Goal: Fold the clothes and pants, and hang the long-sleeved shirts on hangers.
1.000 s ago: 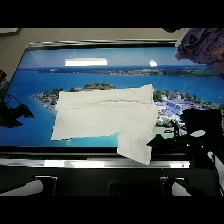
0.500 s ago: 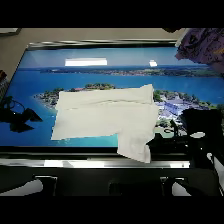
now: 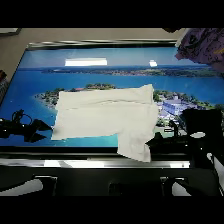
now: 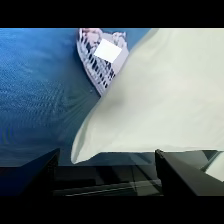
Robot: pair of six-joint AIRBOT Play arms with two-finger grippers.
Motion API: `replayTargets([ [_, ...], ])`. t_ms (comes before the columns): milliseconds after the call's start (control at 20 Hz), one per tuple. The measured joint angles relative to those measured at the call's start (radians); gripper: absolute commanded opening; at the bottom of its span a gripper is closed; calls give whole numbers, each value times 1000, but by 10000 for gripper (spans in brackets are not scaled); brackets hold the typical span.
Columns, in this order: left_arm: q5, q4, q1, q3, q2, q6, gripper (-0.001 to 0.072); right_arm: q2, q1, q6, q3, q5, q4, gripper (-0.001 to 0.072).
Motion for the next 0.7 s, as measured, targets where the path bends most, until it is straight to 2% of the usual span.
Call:
replayTargets([
  [700, -3, -16, -45, -16, -66, 18, 648, 0, 0, -1, 0, 0, 12, 30],
])
